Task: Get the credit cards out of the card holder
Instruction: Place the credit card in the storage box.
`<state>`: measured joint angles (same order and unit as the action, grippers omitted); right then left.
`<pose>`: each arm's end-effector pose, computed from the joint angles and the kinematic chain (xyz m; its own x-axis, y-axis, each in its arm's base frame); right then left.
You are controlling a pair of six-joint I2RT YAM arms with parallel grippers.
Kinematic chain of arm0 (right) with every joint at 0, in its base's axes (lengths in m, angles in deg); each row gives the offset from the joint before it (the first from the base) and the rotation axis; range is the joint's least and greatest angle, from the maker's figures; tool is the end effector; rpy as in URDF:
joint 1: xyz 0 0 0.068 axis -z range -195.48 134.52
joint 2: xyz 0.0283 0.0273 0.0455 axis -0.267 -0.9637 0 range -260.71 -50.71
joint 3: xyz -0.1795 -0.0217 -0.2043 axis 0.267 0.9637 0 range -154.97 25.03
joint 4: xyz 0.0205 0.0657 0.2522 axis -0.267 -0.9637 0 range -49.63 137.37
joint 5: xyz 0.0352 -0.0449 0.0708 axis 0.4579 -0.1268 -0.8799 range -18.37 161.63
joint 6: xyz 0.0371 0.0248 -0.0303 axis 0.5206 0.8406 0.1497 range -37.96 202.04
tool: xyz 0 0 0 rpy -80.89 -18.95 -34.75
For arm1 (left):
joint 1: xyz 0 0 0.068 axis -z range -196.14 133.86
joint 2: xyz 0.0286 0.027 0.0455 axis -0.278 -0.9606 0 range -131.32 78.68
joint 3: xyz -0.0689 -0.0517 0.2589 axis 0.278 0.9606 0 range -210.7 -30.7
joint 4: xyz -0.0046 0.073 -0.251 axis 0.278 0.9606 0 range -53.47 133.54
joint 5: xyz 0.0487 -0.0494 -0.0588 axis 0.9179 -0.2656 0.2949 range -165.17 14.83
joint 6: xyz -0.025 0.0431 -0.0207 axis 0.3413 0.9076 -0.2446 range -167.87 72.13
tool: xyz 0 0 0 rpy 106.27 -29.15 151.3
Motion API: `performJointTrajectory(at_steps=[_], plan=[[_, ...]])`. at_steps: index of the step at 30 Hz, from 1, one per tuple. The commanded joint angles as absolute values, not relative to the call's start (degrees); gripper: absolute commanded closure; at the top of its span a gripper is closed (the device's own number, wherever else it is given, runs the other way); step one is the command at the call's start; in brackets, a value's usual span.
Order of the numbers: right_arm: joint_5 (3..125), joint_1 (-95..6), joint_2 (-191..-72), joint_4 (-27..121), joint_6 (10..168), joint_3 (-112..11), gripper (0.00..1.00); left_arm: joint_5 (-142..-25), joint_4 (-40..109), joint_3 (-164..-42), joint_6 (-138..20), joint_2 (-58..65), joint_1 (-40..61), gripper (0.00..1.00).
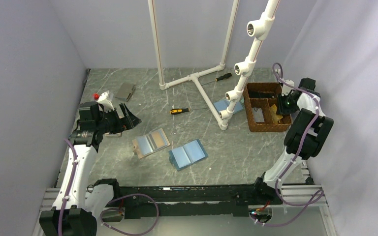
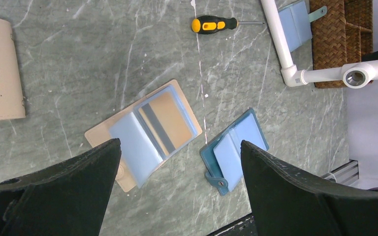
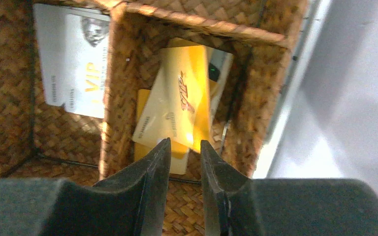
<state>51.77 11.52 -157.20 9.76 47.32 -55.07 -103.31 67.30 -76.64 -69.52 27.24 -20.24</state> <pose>0.3513 -0.1655 0.2148 -0.8259 -0.1803 -0.5342 -0.2141 0.9768 0.0014 0.1907 -0.0032 0.2938 -0.6650 -0.3740 -0.6464 0.0763 0.8270 -0.5569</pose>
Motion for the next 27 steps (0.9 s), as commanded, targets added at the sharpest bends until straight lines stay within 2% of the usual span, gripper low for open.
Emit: performJointTrajectory(at_steps=[1,7,15,27], plan=[[57.6,11.2,-153.6,14.7,50.3,-55.3,0.67,-103.6,66.5,-77.4,-67.6,28.5,-20.4,0.04],[58.1,10.6,-149.3,14.5,49.7,-54.1,0.67,-104.3,66.2,-77.3,-67.7,28.6,-20.3,0.03],[46.2,10.6,-139.7,10.6,46.1,-48.7,0.66,-107.6,64.7,-76.7,-68.9,28.2,-20.3,0.01],[35.5,11.0,-124.8,-7.2,25.5,-41.1,0.65,-109.8,62.4,-74.9,-72.3,26.8,-20.3,0.01]])
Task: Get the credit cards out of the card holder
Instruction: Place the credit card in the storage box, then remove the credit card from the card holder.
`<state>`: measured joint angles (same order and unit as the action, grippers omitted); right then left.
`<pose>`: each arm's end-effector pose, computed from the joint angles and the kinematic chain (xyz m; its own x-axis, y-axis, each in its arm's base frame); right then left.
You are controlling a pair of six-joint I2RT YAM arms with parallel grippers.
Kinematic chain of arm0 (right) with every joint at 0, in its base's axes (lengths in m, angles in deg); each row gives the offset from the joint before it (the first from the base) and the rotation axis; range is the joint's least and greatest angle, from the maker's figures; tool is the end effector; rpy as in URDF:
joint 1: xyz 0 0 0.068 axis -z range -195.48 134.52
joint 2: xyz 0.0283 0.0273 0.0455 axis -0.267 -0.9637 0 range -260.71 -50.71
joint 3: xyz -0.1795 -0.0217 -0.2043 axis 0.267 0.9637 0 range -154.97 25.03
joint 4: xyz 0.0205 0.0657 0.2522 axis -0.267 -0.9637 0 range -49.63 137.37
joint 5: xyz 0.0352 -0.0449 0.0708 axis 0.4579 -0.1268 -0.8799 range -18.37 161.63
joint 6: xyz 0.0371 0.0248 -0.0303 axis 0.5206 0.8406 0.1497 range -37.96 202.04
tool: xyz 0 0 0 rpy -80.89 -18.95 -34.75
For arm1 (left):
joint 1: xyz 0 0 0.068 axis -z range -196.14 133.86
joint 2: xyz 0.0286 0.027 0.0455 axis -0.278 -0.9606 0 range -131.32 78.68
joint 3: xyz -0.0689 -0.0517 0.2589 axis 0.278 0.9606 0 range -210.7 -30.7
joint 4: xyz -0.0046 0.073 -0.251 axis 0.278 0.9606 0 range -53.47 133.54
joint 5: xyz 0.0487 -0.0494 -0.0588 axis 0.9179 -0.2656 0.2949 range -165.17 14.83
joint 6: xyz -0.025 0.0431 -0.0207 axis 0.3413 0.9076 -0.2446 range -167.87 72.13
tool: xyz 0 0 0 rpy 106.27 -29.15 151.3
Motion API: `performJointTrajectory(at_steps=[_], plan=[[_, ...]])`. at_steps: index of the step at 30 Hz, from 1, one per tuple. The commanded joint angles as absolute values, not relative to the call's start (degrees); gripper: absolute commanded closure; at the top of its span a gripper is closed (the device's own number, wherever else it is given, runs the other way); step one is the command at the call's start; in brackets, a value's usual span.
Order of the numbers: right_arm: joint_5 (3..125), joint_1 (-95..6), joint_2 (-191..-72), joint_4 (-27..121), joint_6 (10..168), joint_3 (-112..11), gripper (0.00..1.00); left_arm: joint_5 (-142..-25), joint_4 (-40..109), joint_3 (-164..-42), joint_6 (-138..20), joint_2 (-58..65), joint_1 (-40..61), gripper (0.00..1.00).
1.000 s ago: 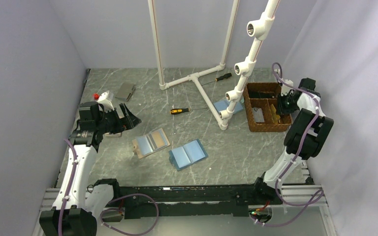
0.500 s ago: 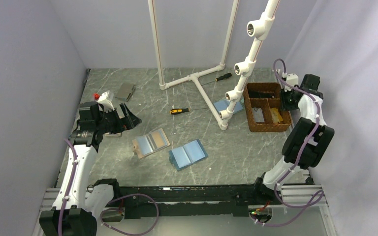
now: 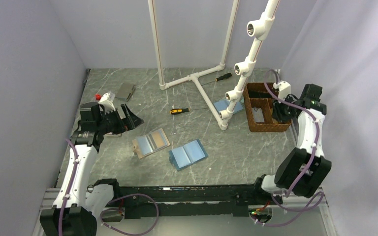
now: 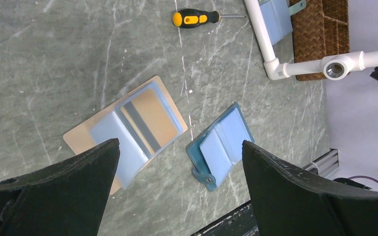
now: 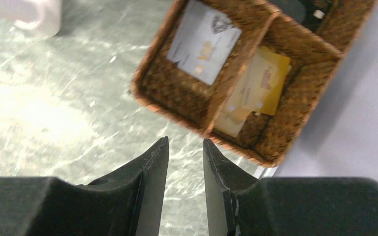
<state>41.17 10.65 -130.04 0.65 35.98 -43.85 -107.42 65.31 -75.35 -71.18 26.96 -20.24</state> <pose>0.2590 -0.1070 0.2994 -0.6192 -0.3875 -0.6829 -0.4509 0.8875 -0.0947 0.1922 -0.0053 0.2891 -0.6832 -0.3847 -0.6207 0.1096 0.7864 -0.6079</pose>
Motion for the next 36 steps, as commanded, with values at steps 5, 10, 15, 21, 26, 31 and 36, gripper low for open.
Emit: performJointTrajectory(at_steps=[5,10,15,21,26,31,36], plan=[[31.5,10.9,-120.1,-15.1,15.3,-39.1,0.65,-110.0,61.5,-74.2,-73.2,26.9,-20.3,0.01],[25.8,10.3,-119.1,-26.0,4.3,-39.2,0.65,-110.7,61.0,-73.8,-73.9,26.9,-20.2,0.01],[23.7,4.7,-118.3,-30.3,0.2,-37.8,0.65,-112.0,61.3,-73.9,-73.7,26.6,-20.3,0.01],[28.8,-12.6,-112.5,-22.6,9.4,-32.6,0.63,-114.6,61.8,-74.3,-72.9,25.6,-20.3,0.01],[26.6,-23.6,-109.1,-19.2,11.1,-30.5,0.56,-120.5,60.1,-74.2,-72.1,25.8,-20.2,0.06],[30.7,-37.6,-111.9,-12.0,20.0,-30.7,0.55,-121.2,59.9,-73.8,-72.0,26.4,-18.1,0.06],[39.2,-51.6,-117.5,-5.0,26.8,-33.1,0.53,-115.4,62.7,-74.1,-72.6,26.0,-11.9,0.07]])
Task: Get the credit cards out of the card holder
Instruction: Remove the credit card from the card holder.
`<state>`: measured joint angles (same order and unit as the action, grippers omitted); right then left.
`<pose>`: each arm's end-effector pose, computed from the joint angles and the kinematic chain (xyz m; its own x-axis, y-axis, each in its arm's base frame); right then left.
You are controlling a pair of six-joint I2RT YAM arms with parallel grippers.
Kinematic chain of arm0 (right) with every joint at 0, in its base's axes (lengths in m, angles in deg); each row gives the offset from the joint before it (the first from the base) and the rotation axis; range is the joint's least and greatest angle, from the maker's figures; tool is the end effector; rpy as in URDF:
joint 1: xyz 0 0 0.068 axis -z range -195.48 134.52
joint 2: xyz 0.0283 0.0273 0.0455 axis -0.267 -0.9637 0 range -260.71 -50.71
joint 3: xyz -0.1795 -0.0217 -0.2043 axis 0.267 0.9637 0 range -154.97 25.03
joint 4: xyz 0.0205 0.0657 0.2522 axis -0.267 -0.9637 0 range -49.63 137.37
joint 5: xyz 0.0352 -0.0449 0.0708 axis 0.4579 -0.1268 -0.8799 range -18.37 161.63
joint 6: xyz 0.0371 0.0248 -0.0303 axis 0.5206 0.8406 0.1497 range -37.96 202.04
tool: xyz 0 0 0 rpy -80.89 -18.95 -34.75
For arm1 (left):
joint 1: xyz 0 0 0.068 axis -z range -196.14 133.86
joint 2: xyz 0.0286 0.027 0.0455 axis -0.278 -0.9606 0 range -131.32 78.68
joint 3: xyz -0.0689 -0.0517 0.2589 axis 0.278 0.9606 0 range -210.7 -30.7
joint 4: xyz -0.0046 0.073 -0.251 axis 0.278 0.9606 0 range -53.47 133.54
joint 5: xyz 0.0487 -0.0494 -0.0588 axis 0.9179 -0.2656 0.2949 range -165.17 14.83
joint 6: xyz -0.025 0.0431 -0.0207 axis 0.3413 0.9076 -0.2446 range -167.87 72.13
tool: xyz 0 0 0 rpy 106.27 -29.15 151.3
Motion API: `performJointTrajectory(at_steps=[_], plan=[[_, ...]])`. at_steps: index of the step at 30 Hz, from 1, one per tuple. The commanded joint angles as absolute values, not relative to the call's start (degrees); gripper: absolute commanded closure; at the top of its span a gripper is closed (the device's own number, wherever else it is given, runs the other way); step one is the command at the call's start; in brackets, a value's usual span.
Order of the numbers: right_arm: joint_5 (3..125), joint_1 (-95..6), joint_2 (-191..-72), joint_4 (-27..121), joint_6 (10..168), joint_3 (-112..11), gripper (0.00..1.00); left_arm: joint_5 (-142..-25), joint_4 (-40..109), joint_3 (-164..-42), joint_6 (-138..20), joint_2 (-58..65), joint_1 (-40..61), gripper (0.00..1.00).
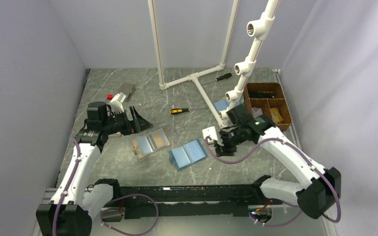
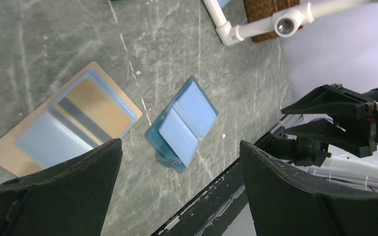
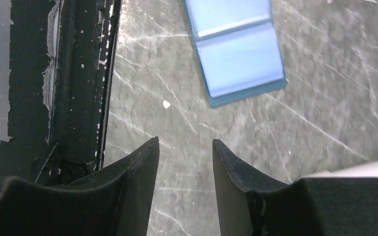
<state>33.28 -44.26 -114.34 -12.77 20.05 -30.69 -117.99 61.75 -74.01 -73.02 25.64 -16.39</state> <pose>0.1575 0.1116 0.2811 0.1309 -0.7180 -0.6837 -0.9905 -0.1238 -0.0597 0.1950 -0.0234 0.2848 -0.7539 -0.3152 -0.5764 0.2580 0.6649 -0.7009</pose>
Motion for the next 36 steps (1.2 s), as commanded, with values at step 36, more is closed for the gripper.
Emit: performJointTrajectory(at_steps=[36], plan=[[39.2,-57.5,-149.6,19.4,75.0,-48.4,0.71,-68.6,67.5,-81.2,-95.0,-2.2,11.4,0.28]])
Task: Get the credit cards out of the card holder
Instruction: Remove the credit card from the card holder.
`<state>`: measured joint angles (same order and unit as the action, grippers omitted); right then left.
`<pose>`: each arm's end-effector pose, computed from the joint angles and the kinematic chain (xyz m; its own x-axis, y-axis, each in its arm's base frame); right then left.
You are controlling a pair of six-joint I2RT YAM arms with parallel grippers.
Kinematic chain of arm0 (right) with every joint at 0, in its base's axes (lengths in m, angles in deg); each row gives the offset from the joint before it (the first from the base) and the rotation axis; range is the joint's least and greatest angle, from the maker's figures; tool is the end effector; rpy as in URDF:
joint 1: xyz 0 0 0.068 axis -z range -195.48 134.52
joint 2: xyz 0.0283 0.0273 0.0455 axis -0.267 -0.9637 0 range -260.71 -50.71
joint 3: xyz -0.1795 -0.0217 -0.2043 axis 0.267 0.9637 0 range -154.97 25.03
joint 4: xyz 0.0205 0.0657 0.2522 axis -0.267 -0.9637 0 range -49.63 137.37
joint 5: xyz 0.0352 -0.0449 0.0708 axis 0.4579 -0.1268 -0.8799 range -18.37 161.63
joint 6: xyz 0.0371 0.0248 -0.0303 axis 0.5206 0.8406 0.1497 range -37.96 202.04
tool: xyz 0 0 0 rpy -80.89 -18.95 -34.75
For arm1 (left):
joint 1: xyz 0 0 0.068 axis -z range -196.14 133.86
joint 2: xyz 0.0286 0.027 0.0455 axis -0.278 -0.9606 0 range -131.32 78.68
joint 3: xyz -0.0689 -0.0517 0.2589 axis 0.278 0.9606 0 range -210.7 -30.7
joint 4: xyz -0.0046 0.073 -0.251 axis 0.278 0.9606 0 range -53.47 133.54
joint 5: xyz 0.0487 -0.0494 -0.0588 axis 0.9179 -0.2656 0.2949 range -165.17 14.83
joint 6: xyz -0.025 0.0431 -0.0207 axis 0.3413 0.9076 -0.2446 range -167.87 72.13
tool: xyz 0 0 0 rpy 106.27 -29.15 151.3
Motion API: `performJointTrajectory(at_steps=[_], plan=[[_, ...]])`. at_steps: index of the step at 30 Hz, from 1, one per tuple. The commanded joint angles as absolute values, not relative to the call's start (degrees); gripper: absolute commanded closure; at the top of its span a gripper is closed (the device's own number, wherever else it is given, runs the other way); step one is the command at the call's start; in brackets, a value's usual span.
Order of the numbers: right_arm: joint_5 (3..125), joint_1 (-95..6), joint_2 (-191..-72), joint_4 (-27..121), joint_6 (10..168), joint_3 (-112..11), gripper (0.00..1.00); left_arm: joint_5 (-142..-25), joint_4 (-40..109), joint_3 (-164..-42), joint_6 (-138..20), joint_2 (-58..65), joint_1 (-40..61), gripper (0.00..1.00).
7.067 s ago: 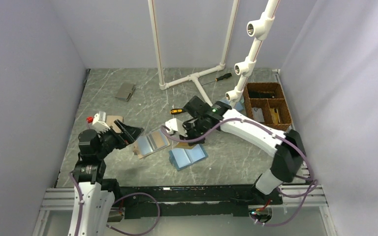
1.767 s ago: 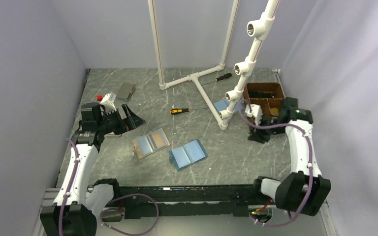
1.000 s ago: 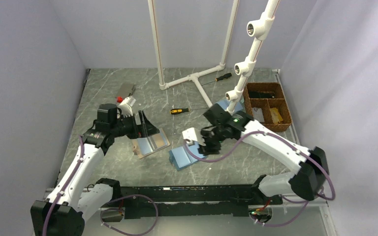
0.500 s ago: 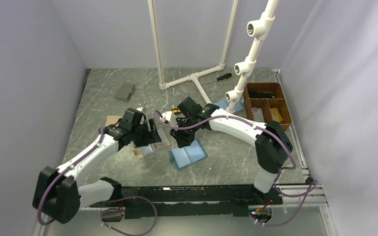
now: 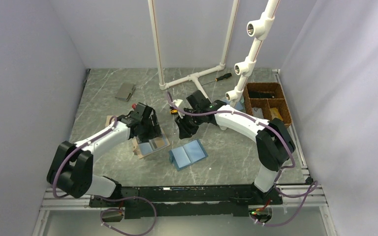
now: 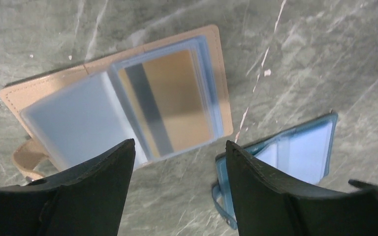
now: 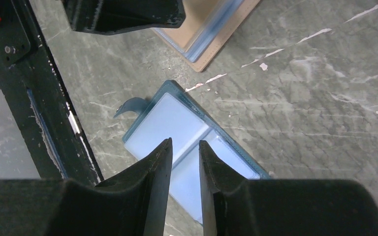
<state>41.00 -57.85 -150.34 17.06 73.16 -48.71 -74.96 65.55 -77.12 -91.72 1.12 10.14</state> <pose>0.2604 0.2620 0.2337 -0.4848 -0.6219 -0.6149 -0.8745 0.3530 0.3325 0.2317 -0.1143 0.2008 -0.8664 -0.3449 -0.3611 -0.2207 0.9132 -0.3426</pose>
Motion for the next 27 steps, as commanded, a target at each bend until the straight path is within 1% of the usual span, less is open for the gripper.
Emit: performJointTrajectory(at_steps=[1,4,6,8,15,19,27], plan=[[39.1,-57.5,-149.8,19.4,74.9,-48.5,0.71,-67.9,68.0,-82.0,-95.2,-3.3,11.7,0.30],[38.8,-57.5,-150.5,19.2,75.0,-48.5,0.71,-66.9,69.4,-83.6,-95.8,-6.5,12.1,0.32],[38.7,-57.5,-151.1,19.0,74.9,-48.7,0.71,-66.5,69.6,-84.5,-95.5,-8.4,12.2,0.36],[38.5,-57.4,-151.5,18.9,74.7,-48.8,0.71,-65.9,69.5,-85.1,-95.6,-9.8,12.5,0.36],[37.6,-57.5,-152.9,18.2,74.4,-49.4,0.71,-66.4,68.3,-85.7,-95.1,-12.9,12.8,0.35],[36.8,-57.6,-153.9,17.6,74.2,-49.8,0.71,-67.5,67.9,-85.5,-95.0,-13.6,12.9,0.31],[36.5,-57.6,-154.5,17.3,74.1,-50.0,0.72,-68.0,68.3,-86.1,-95.5,-13.6,12.9,0.28]])
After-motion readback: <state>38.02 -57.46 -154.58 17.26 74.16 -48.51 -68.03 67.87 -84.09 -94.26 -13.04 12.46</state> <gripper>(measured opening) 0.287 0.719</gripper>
